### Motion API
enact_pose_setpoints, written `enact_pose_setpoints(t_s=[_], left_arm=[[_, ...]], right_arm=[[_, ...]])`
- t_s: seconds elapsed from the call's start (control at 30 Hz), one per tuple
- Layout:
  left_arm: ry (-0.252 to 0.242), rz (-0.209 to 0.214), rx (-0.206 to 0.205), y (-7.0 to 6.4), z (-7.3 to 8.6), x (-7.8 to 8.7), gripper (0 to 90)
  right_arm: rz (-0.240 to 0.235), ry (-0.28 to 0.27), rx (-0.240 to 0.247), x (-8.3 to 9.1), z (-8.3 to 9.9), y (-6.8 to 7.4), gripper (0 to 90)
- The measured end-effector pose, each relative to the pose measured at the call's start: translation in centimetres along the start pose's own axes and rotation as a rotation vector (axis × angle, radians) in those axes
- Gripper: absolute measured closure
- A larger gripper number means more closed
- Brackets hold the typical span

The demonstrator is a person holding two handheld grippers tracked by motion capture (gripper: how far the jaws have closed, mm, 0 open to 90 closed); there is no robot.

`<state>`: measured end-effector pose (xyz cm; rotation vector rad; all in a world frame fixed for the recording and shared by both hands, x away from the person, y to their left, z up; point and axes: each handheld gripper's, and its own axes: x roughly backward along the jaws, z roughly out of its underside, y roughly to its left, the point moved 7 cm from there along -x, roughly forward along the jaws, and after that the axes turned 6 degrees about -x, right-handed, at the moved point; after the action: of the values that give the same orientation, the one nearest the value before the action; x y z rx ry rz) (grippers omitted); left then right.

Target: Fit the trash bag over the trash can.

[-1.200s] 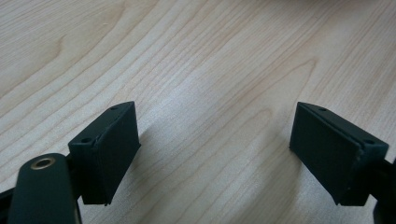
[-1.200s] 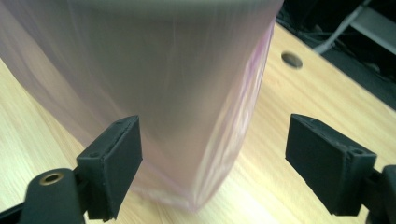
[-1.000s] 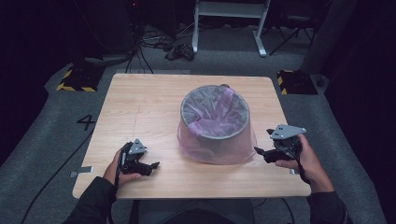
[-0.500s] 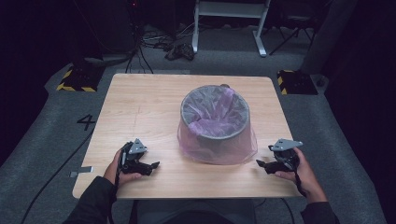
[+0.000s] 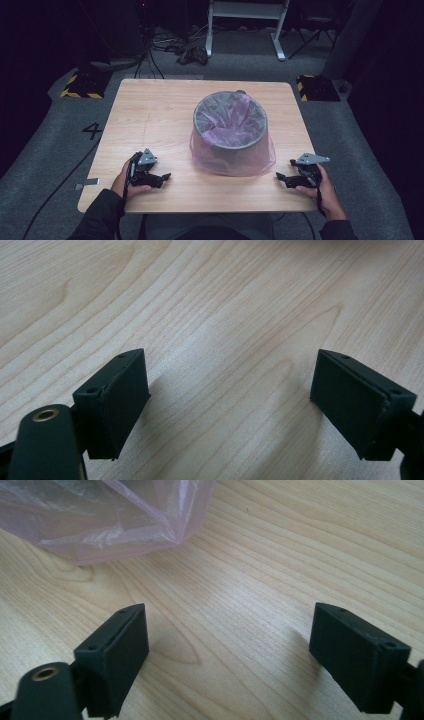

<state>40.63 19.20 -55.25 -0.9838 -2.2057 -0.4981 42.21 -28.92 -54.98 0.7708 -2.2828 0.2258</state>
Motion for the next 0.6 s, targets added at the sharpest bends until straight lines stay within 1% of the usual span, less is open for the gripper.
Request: enact_pose_setpoints(t_s=[0.23, 0.37, 0.4, 0.47, 0.5, 0.6], left_arm=[[0.000, -0.001, 0.000, 0.01, -0.01, -0.01, 15.4], [-0.002, 0.002, 0.009, -0.02, -0.08, -0.12, 15.1], [0.001, 0.000, 0.001, 0.06, -0.11, -0.13, 15.1], [0.003, 0.000, -0.001, 0.12, -0.15, -0.17, 14.9], [0.002, 0.001, 0.007, 0.08, -0.18, -0.22, 15.0], [0.003, -0.001, 0.005, 0.11, -0.21, -0.24, 15.0]], right_arm=[[-0.008, 0.004, -0.007, -0.03, 0.01, -0.03, 15.3], [-0.010, 0.004, -0.008, -0.03, 0.01, -0.03, 15.3], [-0.010, 0.004, -0.008, -0.03, 0.01, -0.03, 15.3], [-0.010, 0.004, -0.008, -0.03, 0.01, -0.04, 15.3], [-0.010, 0.004, -0.008, -0.03, 0.01, -0.04, 15.3], [-0.009, 0.004, -0.008, -0.03, 0.01, -0.04, 15.3]])
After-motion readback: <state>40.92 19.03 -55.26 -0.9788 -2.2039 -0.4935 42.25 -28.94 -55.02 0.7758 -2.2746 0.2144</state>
